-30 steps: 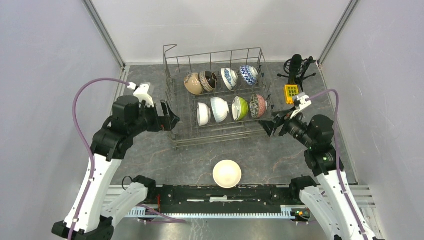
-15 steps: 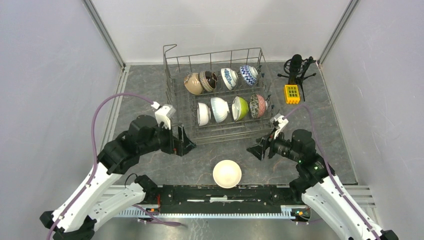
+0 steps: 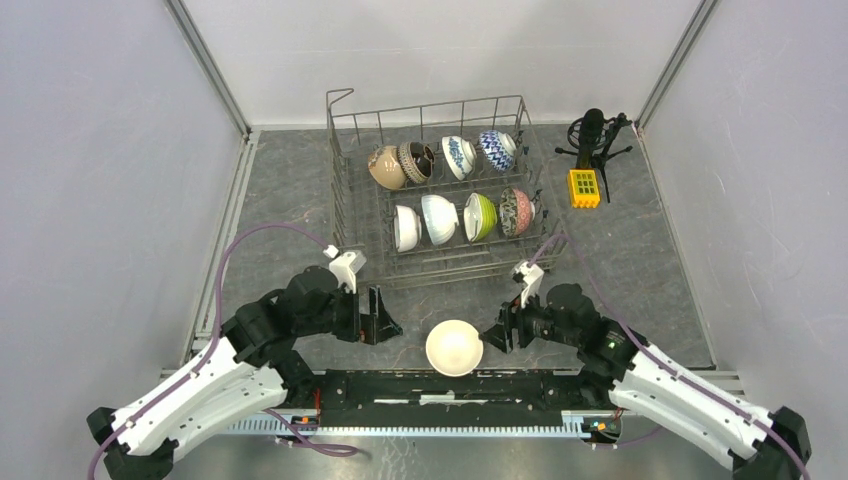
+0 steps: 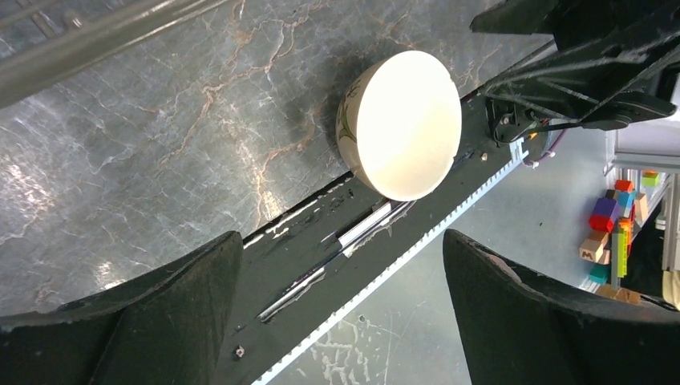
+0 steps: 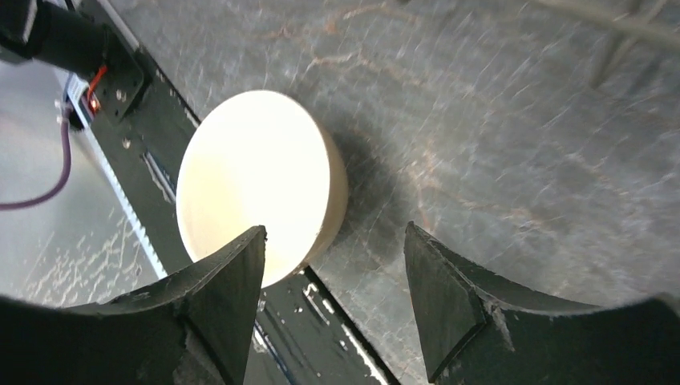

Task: Load the bowls into the dish rack
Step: Pick up the bowl from the center of the board.

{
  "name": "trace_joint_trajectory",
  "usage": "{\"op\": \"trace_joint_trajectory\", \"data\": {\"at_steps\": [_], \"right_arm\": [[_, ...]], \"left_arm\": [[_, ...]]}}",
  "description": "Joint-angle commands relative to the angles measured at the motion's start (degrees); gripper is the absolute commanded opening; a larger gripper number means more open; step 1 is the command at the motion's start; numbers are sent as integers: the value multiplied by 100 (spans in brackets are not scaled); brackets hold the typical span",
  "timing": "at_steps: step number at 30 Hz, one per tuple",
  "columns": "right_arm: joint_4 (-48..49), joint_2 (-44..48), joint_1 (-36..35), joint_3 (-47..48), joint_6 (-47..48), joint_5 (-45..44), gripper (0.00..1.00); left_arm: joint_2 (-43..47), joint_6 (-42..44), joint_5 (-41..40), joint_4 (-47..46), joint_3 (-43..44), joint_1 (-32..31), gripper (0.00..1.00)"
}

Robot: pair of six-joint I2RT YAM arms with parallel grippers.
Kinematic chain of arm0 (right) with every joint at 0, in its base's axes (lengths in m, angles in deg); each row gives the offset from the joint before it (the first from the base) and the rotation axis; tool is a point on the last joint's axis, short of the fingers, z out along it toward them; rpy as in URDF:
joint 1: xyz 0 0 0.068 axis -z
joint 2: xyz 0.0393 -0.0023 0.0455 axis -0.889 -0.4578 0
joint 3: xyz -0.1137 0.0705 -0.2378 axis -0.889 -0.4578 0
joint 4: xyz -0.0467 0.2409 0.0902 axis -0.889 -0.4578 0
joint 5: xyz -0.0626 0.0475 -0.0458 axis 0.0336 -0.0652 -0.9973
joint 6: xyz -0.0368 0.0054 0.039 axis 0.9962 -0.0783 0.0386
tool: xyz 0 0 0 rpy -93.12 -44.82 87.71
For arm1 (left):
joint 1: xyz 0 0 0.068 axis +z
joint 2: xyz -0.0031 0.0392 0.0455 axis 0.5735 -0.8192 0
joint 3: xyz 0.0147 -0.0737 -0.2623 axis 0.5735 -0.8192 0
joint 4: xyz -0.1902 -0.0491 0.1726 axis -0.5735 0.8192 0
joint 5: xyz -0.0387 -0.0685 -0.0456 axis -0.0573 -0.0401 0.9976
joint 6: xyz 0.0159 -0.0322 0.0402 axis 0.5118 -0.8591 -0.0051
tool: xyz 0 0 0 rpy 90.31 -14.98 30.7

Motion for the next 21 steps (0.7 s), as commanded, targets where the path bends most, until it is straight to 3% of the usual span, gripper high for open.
{"op": "trace_joint_trajectory", "data": {"at_steps": [1, 7, 21], "right_arm": [[512, -353, -822, 4, -330, -959, 69], [416, -1016, -1998, 276, -508, -2539, 67], [486, -2344, -2626, 999, -577, -3460, 49]], "left_arm": [[-23, -406, 75, -531, -198, -73, 100], [25, -431, 50, -601, -299, -101, 100], [169, -376, 67, -652, -489, -101, 100]]}}
